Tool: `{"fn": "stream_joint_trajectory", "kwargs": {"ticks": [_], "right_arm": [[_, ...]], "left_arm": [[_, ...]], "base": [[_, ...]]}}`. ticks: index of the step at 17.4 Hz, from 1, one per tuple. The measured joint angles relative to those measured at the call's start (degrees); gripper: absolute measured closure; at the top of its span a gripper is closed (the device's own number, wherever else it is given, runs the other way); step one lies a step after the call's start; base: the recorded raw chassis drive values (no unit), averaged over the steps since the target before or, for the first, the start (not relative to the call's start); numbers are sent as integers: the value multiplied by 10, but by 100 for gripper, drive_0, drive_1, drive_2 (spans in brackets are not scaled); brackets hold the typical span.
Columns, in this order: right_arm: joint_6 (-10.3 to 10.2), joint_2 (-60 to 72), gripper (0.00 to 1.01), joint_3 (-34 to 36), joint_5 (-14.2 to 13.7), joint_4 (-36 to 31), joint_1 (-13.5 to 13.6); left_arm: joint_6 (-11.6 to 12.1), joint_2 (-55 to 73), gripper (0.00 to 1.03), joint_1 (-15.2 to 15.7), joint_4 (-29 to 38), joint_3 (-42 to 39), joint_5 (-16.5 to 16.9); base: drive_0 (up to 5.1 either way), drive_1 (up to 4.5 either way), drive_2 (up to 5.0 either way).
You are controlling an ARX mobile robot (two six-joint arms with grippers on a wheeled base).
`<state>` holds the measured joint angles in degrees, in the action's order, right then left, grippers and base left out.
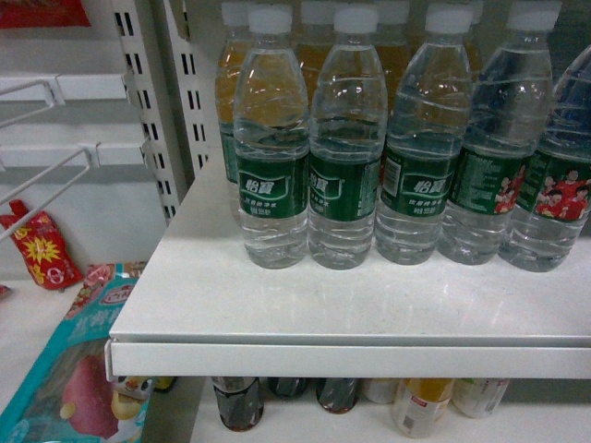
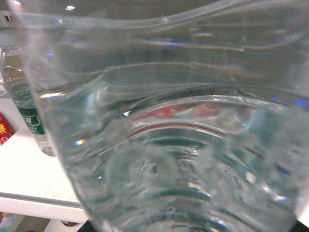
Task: Move water from second to third shelf
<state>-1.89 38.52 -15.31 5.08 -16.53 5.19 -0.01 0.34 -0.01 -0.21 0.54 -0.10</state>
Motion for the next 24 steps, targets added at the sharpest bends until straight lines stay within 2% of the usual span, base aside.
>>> {"fn": "stream_joint_trajectory", "kwargs": {"ticks": [9, 10, 12, 15, 16, 18, 20, 24], "right_arm": [[0, 0, 60, 0, 1, -1, 0], [-6, 0, 60, 0, 8, -8, -1], [-51, -6, 60, 0, 36, -16, -3], [-76, -20, 60, 0, 66, 4, -2], [-78, -23, 60, 1, 73, 12, 6], [-78, -20, 60, 1, 74, 14, 42], [-77, 14, 60, 1, 71, -25, 85], [-75, 107, 60, 0, 54, -87, 130]], "left_arm": [[0, 0, 5, 0, 0, 0, 0], [0, 0, 5, 0, 0, 0, 0], [0, 0, 5, 0, 0, 0, 0], [0, 0, 5, 0, 0, 0, 0], [0, 0, 5, 0, 0, 0, 0], [0, 0, 5, 0, 0, 0, 0], [0, 0, 5, 0, 0, 0, 0], [0, 0, 5, 0, 0, 0, 0]], "base": [[0, 0, 0], [0, 0, 0], [0, 0, 0], [0, 0, 0], [0, 0, 0], [0, 0, 0], [0, 0, 0], [0, 0, 0]]}}
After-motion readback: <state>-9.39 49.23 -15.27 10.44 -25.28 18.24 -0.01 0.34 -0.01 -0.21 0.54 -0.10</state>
